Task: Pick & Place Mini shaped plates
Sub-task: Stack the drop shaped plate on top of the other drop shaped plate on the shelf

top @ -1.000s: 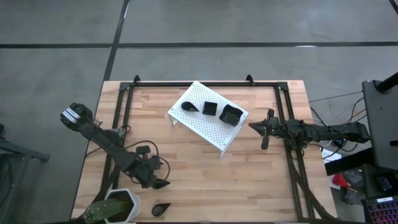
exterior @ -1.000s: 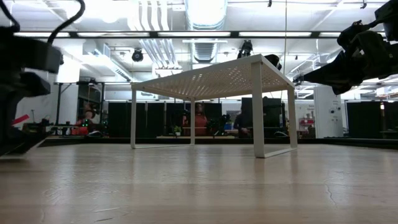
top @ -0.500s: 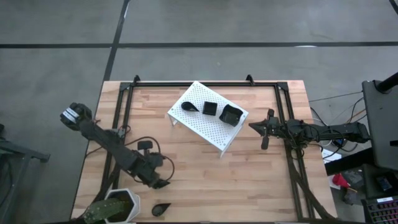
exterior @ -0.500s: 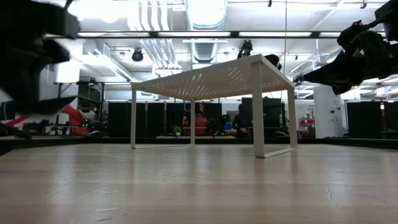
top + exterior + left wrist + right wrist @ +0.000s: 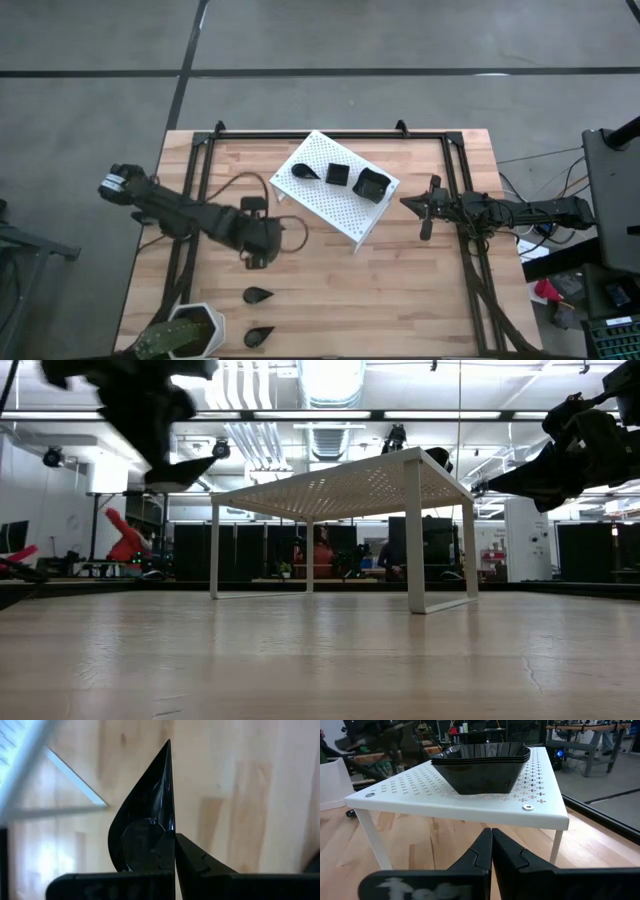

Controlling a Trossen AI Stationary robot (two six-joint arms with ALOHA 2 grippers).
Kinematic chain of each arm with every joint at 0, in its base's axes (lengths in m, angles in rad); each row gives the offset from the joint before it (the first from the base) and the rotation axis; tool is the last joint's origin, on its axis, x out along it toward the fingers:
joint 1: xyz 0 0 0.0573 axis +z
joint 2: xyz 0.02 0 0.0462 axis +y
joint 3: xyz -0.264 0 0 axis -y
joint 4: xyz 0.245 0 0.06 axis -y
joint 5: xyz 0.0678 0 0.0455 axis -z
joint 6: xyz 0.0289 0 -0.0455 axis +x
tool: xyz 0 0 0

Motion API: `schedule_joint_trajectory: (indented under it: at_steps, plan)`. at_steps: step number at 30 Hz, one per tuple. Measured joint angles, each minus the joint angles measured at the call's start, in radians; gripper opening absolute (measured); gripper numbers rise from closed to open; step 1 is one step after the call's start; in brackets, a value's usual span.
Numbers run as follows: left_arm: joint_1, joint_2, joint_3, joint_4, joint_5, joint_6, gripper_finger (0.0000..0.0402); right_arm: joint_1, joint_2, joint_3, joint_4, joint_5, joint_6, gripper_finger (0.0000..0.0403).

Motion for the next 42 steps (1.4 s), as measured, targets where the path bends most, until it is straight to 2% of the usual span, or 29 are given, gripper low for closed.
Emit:
schedule_joint_trajectory:
  at_steps: [9, 18, 25, 35, 42]
  plan:
    - [0.189, 0.0, 0.162, 0.0, -0.026, 0.294, 0.0, 0.0, 0.0, 0.0, 0.0, 0.0, 0.0, 0.0008]
    - [0.343, 0.0, 0.208, 0.028, -0.025, 0.49, 0.0, 0.0, 0.0, 0.0, 0.0, 0.0, 0.0, 0.0008]
    - [0.413, 0.02, 0.22, 0.09, 0.036, 0.591, 0.0, 0.0, 0.0, 0.0, 0.0, 0.0, 0.0, 0.0008]
    - [0.463, 0.17, 0.391, 0.043, 0.039, 0.693, 0.0, 0.0, 0.0, 0.0, 0.0, 0.0, 0.0, 0.0008]
    - [0.493, 0.203, 0.403, 0.025, 0.037, 0.739, 0.0, 0.0, 0.0, 0.0, 0.0, 0.0, 0.0, 0.0008]
